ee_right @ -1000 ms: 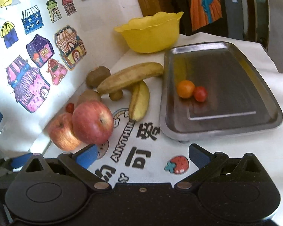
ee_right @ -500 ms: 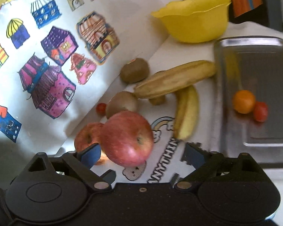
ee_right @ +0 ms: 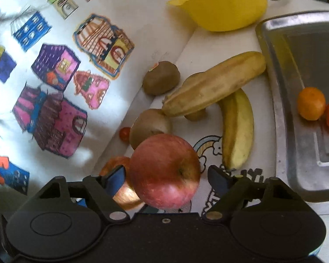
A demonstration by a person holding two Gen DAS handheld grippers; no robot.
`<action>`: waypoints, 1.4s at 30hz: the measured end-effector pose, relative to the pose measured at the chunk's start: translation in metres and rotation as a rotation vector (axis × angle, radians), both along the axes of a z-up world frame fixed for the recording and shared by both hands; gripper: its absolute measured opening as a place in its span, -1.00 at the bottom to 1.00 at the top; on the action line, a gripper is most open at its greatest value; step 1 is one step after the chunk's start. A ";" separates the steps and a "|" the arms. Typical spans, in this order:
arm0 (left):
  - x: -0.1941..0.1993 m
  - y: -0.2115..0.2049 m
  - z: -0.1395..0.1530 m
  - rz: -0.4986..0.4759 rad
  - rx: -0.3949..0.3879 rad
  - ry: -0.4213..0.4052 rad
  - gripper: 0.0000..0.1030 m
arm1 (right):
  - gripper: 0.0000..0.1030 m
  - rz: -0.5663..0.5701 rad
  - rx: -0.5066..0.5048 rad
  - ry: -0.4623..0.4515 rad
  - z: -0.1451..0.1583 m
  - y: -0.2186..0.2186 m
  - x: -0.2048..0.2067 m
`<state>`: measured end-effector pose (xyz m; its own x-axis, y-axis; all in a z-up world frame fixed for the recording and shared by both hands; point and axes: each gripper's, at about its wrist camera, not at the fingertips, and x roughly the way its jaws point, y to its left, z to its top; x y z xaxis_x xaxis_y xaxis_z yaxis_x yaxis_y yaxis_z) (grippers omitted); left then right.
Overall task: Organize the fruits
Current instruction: 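Grasp one red apple with the left tool while the right tool grasps the other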
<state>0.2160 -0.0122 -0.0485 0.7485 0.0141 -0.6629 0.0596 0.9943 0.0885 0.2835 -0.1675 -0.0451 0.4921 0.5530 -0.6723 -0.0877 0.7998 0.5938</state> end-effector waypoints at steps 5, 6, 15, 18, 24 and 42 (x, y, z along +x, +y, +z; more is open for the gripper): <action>0.006 -0.001 0.001 -0.017 0.018 0.000 0.69 | 0.42 -0.028 0.039 0.003 -0.004 -0.003 0.002; 0.008 -0.001 0.001 -0.023 0.016 -0.002 0.65 | 0.40 -0.039 0.046 0.005 -0.005 -0.005 0.001; 0.012 -0.007 0.002 -0.065 0.010 -0.006 0.35 | 0.38 -0.063 0.081 -0.004 -0.006 -0.018 -0.010; 0.010 -0.004 0.002 -0.070 0.005 -0.007 0.35 | 0.38 -0.070 0.087 -0.009 -0.004 -0.024 -0.018; -0.002 -0.005 0.003 -0.082 0.005 -0.001 0.35 | 0.38 -0.066 0.070 -0.028 0.000 -0.038 -0.035; -0.030 -0.018 0.007 -0.128 0.003 0.007 0.35 | 0.37 -0.152 0.103 -0.026 0.002 -0.067 -0.080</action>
